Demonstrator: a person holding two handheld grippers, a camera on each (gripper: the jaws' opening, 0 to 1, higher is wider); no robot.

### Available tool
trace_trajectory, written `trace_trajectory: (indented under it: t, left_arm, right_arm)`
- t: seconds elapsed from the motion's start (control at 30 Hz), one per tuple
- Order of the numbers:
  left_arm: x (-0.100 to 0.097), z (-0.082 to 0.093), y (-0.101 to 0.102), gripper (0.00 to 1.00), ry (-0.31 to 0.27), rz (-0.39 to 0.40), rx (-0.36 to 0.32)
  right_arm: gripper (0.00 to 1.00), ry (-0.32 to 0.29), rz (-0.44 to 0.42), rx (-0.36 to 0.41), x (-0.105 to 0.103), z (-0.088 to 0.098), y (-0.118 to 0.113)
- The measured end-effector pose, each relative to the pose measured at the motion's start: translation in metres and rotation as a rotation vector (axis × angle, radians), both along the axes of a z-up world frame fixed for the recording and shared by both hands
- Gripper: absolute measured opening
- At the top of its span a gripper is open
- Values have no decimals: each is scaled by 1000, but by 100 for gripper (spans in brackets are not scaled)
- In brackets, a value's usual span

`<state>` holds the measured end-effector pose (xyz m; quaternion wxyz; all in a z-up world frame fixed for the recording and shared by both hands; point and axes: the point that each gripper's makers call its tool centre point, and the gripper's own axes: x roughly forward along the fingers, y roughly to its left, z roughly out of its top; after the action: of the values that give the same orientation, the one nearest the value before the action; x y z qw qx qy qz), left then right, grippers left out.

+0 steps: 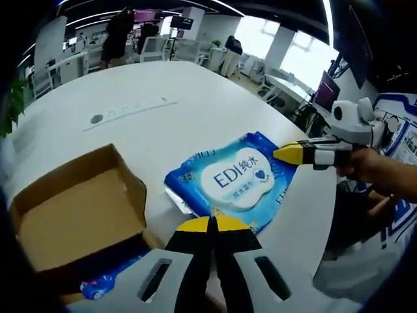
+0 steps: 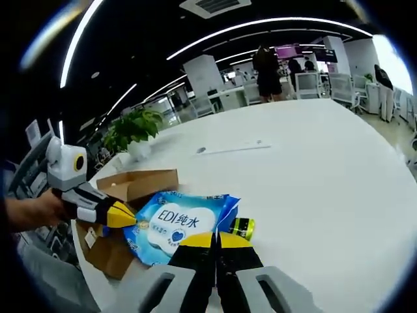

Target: Operate the shoe box by opening the lid, removing the specified soft item, and placing it in the target area until the item is outside and the box remains undamaged.

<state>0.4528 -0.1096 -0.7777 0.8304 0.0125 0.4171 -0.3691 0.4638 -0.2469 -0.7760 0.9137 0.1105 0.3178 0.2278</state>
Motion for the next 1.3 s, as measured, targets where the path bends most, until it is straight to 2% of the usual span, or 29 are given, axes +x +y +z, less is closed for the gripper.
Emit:
trace_trajectory:
  t: [0.47,0.7,0.87,0.97,1.2,1.3]
  left_arm:
    - [-3,-23,-1,0,-4,-45,125]
    - [0,-25,-4,0,-13,-58,161]
    - [-5,-34,-8,0,-9,-85,211]
    - [-7,-36,-8,0,-28,-96,226]
    - [3,-30,-3,0,-101,-69,242]
    - [5,-32,-2,0,-99,-73,248]
  right_arm:
    - [0,21,2,12,2,-22,0]
    - [0,23,-5,11,3,-29,-3]
    - [0,34,-7,-2,0,-36,-7]
    - [0,27,-13,1,0,-37,-8]
    - [0,12,-12,-11,2,-43,-3]
    - [0,8,-13,-25,3,-44,-3]
